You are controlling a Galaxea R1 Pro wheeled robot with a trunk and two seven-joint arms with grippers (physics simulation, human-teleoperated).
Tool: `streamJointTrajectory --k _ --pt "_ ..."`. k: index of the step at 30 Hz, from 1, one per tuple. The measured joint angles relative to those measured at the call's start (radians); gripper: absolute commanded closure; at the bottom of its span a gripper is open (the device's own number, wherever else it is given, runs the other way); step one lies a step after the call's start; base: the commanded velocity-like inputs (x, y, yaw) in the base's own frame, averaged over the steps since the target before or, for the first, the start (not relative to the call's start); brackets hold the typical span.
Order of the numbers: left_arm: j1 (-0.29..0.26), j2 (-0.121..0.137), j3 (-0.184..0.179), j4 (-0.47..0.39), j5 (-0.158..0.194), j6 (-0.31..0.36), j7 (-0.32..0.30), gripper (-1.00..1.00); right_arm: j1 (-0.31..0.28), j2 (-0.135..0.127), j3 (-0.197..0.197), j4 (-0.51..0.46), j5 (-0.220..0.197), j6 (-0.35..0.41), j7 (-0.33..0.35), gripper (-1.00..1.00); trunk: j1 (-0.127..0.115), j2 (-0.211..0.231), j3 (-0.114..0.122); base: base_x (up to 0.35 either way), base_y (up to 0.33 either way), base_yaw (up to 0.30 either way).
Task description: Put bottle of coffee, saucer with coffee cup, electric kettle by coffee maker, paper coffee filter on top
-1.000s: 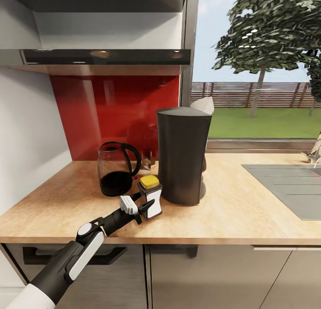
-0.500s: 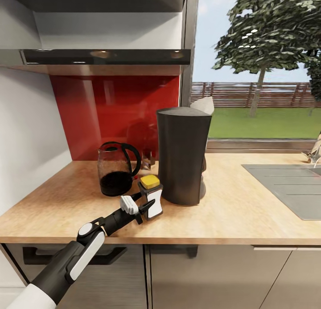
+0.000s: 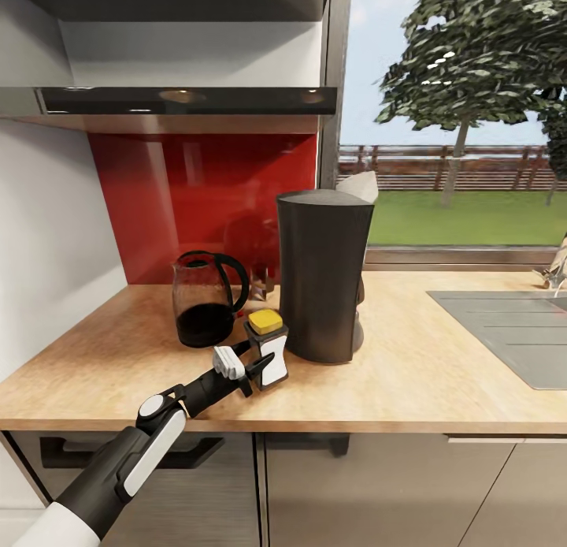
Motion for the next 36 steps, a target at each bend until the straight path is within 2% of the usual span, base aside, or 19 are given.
streamJointTrajectory --k 7,9,18,21,30,33,36 --pt "0.000 0.000 0.024 0.000 -0.001 0.002 0.000 1.00 -0.001 0.000 0.000 0.000 0.000 0.000 0.000 -1.00 0.011 -0.021 -0.009 0.000 0.000 0.000" --pt "0.000 0.000 0.024 0.000 -0.001 0.001 0.000 1.00 0.000 0.000 0.000 0.000 0.000 0.000 0.000 -1.00 0.019 -0.035 -0.016 0.000 0.000 0.000" --pt "0.000 -0.001 0.025 0.001 0.000 0.001 0.000 1.00 0.000 0.000 0.000 0.000 0.000 0.000 0.000 -1.00 0.019 -0.035 -0.016 0.000 0.000 0.000" --pt "0.000 -0.001 0.024 0.001 -0.001 0.001 0.000 1.00 0.000 0.000 0.000 0.000 0.000 0.000 0.000 -1.00 0.031 -0.056 -0.025 0.000 0.000 0.000" --pt "0.000 -0.001 0.025 0.001 0.000 0.001 0.000 1.00 0.000 0.000 0.000 0.000 0.000 0.000 0.000 -1.00 0.031 -0.056 -0.025 0.000 0.000 0.000" --pt "0.000 -0.001 0.025 0.000 0.007 0.002 0.000 1.00 0.000 0.000 0.000 0.000 0.000 0.000 0.000 -1.00 0.042 -0.077 -0.034 0.000 0.000 0.000" --pt "0.000 -0.001 0.025 0.000 0.005 0.001 0.000 1.00 0.000 0.000 0.000 0.000 0.000 0.000 0.000 -1.00 0.042 -0.077 -0.034 0.000 0.000 0.000"
